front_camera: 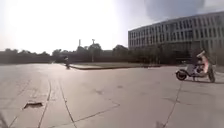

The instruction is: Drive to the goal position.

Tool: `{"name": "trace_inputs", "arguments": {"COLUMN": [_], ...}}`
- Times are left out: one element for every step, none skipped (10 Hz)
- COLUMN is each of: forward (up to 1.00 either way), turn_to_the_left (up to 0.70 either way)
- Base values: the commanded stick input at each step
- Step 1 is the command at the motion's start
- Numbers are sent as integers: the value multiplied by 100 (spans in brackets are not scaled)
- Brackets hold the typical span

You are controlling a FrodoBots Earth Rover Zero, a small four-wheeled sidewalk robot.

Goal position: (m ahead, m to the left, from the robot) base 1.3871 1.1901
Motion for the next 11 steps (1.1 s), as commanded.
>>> {"name": "trace_inputs", "arguments": {"forward": [100, 100, 100, 100, 100, 100, 100, 100, 100, 100, 100], "turn_to_the_left": [-40, -40, -40, -40, -40, -37, -20, 0, 0, 0, 0]}}
